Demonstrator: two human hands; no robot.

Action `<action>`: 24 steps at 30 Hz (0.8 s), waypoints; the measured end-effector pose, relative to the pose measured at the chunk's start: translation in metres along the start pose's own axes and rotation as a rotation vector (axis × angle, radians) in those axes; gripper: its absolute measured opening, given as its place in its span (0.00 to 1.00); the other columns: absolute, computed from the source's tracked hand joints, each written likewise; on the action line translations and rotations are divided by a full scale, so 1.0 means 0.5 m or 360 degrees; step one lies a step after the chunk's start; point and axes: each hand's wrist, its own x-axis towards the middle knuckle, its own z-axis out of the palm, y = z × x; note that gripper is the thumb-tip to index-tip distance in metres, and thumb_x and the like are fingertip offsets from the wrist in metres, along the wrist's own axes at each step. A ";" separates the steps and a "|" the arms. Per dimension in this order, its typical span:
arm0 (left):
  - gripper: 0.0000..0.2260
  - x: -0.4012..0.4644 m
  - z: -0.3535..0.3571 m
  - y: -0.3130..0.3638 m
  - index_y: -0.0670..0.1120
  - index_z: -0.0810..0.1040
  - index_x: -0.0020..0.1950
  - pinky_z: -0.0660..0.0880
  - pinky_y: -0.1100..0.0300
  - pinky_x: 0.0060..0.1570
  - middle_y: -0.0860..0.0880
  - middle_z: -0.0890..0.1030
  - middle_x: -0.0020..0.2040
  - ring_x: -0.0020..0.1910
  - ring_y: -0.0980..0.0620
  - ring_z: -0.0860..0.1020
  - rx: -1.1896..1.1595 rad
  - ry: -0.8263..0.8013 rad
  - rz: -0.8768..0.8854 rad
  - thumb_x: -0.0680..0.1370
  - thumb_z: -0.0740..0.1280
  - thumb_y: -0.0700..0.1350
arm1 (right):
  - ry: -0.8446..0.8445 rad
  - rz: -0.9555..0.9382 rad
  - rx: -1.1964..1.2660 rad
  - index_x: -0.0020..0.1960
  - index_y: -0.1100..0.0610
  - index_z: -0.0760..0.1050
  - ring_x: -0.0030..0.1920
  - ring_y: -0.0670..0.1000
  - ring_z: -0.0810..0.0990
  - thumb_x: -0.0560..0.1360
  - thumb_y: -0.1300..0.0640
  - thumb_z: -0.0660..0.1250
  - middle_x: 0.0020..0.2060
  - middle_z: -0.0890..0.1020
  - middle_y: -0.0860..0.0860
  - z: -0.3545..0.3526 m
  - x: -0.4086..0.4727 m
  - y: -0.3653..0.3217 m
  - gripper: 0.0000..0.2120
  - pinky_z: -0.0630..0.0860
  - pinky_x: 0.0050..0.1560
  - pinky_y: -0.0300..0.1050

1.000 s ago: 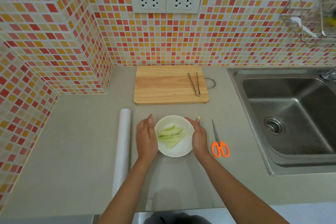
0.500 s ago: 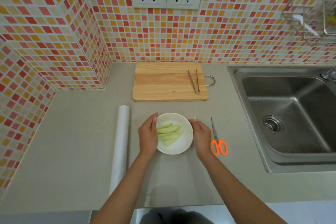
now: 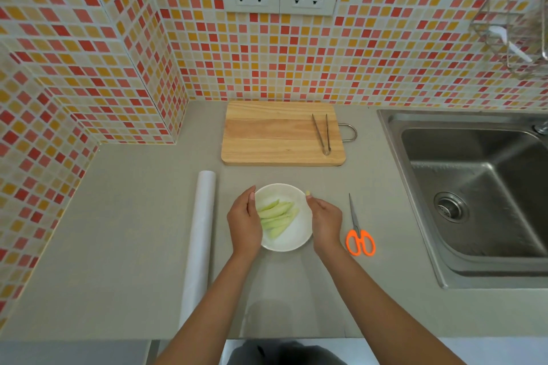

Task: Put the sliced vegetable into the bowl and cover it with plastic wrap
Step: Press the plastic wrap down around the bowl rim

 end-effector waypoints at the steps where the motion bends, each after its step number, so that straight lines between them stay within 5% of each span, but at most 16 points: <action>1: 0.14 0.000 0.000 0.000 0.40 0.79 0.62 0.68 0.69 0.59 0.47 0.81 0.60 0.59 0.52 0.77 0.0008 0.0005 0.0004 0.82 0.58 0.40 | 0.0008 -0.0010 -0.0020 0.40 0.71 0.79 0.31 0.48 0.75 0.75 0.60 0.69 0.30 0.78 0.53 -0.002 0.003 -0.004 0.13 0.72 0.34 0.40; 5: 0.13 -0.002 0.002 0.006 0.40 0.79 0.61 0.70 0.66 0.58 0.46 0.81 0.58 0.57 0.52 0.77 -0.0014 0.0059 -0.0047 0.82 0.57 0.39 | -0.0010 -0.0035 -0.0082 0.38 0.61 0.83 0.29 0.42 0.79 0.72 0.65 0.70 0.28 0.82 0.46 -0.006 0.012 -0.020 0.06 0.76 0.31 0.34; 8: 0.13 -0.015 0.005 0.007 0.40 0.79 0.58 0.72 0.59 0.58 0.46 0.81 0.55 0.55 0.49 0.78 -0.0056 0.0123 -0.0085 0.82 0.55 0.39 | 0.0043 -0.0018 -0.0163 0.36 0.66 0.80 0.30 0.48 0.73 0.76 0.58 0.66 0.28 0.77 0.53 -0.012 0.013 -0.012 0.14 0.70 0.34 0.42; 11: 0.14 -0.019 0.004 0.008 0.40 0.79 0.58 0.73 0.55 0.59 0.46 0.80 0.55 0.55 0.49 0.77 -0.0059 0.0142 -0.0105 0.83 0.54 0.39 | 0.0102 0.0174 -0.0372 0.27 0.58 0.69 0.30 0.51 0.65 0.76 0.55 0.65 0.26 0.69 0.52 -0.019 0.018 0.007 0.19 0.62 0.34 0.43; 17: 0.14 -0.019 0.001 0.010 0.40 0.79 0.59 0.66 0.71 0.54 0.47 0.79 0.55 0.53 0.54 0.76 0.0018 0.0107 -0.0037 0.82 0.55 0.37 | 0.0046 0.0368 -0.0371 0.33 0.59 0.69 0.30 0.51 0.69 0.76 0.46 0.64 0.28 0.71 0.52 -0.008 0.029 0.003 0.20 0.64 0.32 0.42; 24: 0.14 -0.020 0.002 0.011 0.40 0.79 0.61 0.64 0.77 0.50 0.46 0.79 0.54 0.50 0.56 0.74 0.0059 0.0085 -0.0002 0.82 0.55 0.37 | 0.0102 -0.0046 -0.0746 0.26 0.57 0.61 0.28 0.52 0.68 0.79 0.46 0.59 0.23 0.68 0.51 0.010 0.041 -0.003 0.27 0.61 0.29 0.45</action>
